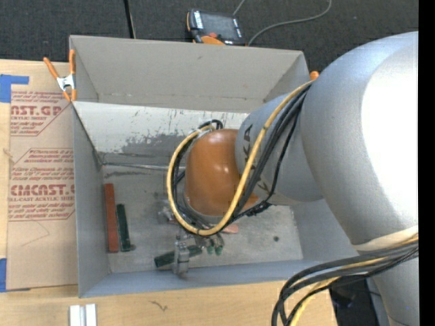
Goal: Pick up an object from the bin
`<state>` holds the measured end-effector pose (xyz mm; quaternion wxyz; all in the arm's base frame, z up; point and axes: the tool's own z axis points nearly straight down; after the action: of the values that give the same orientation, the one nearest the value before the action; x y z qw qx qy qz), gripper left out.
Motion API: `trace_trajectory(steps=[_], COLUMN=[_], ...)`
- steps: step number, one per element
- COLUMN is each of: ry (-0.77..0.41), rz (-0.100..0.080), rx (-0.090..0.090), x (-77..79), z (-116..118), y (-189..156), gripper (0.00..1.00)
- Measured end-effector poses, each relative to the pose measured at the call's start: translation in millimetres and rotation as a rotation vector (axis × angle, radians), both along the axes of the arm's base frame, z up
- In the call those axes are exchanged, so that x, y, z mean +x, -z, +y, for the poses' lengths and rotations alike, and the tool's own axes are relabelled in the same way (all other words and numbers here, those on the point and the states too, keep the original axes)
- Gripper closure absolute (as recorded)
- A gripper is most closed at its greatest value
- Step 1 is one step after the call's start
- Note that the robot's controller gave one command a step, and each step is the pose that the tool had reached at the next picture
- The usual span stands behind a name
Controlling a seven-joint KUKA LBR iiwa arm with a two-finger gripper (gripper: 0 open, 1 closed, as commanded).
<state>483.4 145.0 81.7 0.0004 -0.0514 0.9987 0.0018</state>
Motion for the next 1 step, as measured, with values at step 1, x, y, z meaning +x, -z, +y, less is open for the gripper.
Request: trace_trajectory(steps=[1], ry=[0.006], rz=[0.002], rx=[-0.002], x=[0.7], z=[-3.9], y=[-1.4], gripper=[1.00])
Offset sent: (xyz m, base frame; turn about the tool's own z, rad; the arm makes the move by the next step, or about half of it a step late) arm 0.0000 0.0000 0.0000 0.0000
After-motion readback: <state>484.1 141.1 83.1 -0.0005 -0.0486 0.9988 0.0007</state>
